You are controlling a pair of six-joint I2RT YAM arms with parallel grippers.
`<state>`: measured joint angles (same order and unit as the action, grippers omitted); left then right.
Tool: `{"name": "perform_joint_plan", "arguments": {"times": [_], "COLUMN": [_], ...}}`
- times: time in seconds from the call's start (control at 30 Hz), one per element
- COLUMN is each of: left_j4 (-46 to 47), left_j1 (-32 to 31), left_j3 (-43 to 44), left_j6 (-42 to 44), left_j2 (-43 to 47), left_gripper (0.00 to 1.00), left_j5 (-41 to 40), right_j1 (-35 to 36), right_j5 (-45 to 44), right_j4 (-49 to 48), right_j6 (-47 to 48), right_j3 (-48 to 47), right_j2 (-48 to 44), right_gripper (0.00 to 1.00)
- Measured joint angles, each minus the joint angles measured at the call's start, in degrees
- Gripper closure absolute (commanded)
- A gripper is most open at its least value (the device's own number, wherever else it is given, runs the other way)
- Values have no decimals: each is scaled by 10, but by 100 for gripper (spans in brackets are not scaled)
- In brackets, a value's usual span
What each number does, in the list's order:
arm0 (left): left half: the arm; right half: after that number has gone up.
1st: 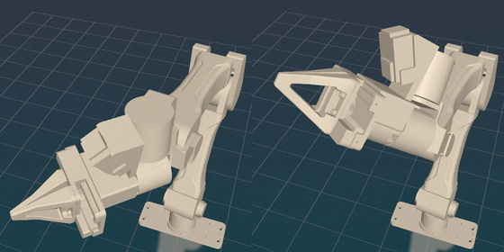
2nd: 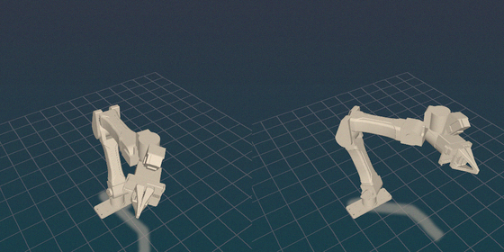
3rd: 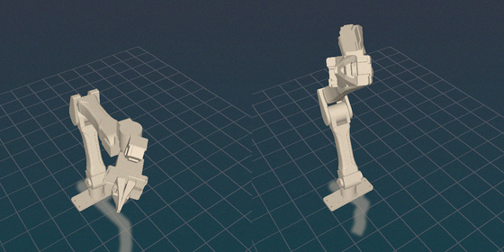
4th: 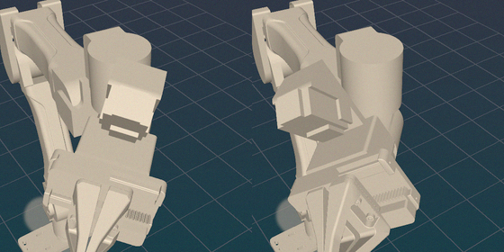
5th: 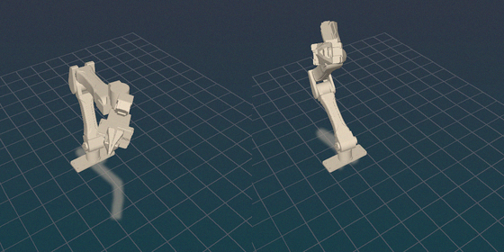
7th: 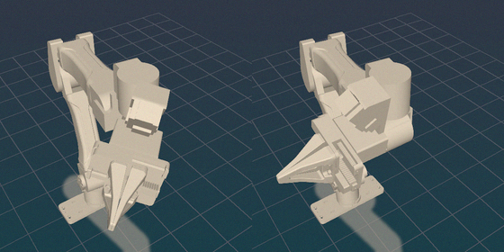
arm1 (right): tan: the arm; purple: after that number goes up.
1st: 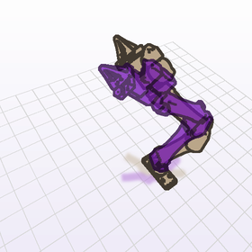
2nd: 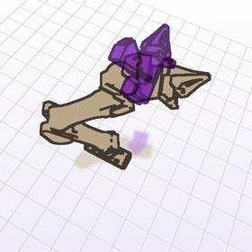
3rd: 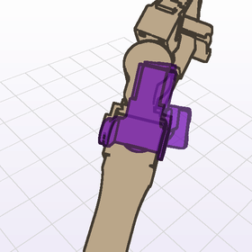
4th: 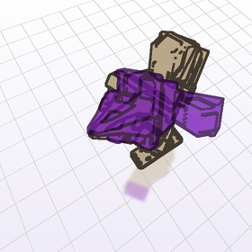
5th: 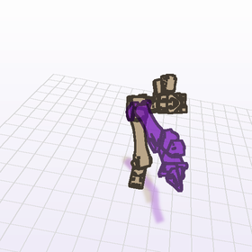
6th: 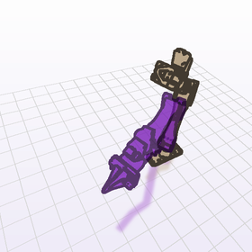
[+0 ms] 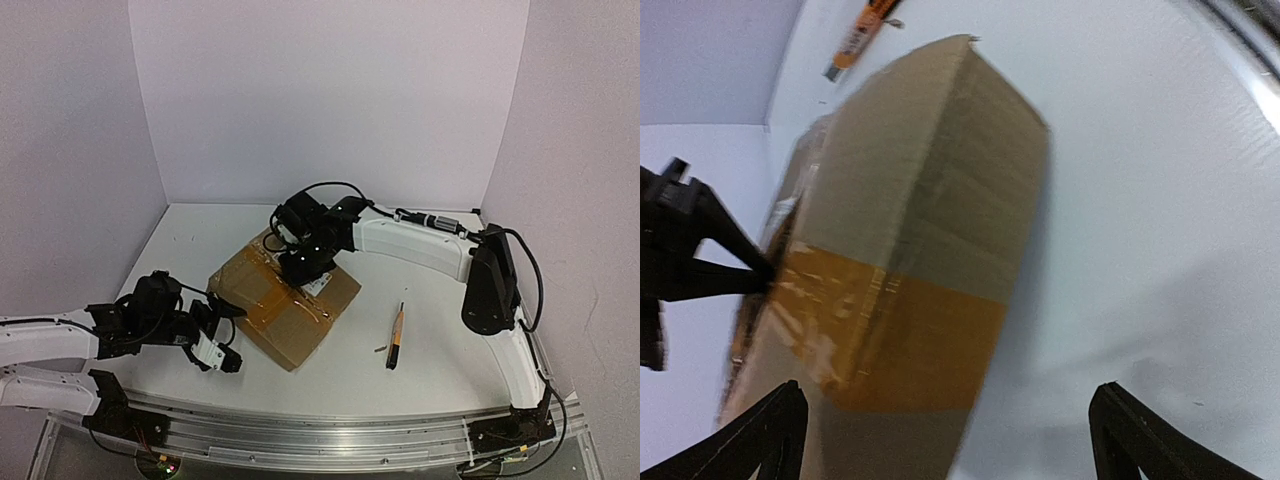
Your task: Unpack the express box
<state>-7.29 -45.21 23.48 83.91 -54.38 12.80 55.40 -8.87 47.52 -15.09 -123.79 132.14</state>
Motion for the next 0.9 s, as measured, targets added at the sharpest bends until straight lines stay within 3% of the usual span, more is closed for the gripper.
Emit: {"name": "perform_joint_plan", "arguments": {"times": [0.2, 0.3, 0.47, 0.63, 0.9], "left_j4": [339, 432, 578, 662, 727], "left_j1": [0, 0, 2, 24, 138], "left_j3": [-162, -211, -215, -215, -215], "left_j6": [95, 120, 135, 137, 167], "left_j2": [13, -9, -47, -107, -221], "left_gripper": [0, 0, 0, 0, 0], "left_j5": [13, 21, 20, 29, 107], "right_j1": [-1, -3, -7, -15, -18], "right_j5": [38, 58, 80, 87, 103], "right_j4": [1, 1, 1, 1, 4], "right_j6": [-31, -46, -63, -74, -86], "right_j3": [2, 2, 2, 2, 2], "right_j2": [-4, -4, -4, -4, -7], "right_gripper": [100, 100, 100, 100, 100]}}
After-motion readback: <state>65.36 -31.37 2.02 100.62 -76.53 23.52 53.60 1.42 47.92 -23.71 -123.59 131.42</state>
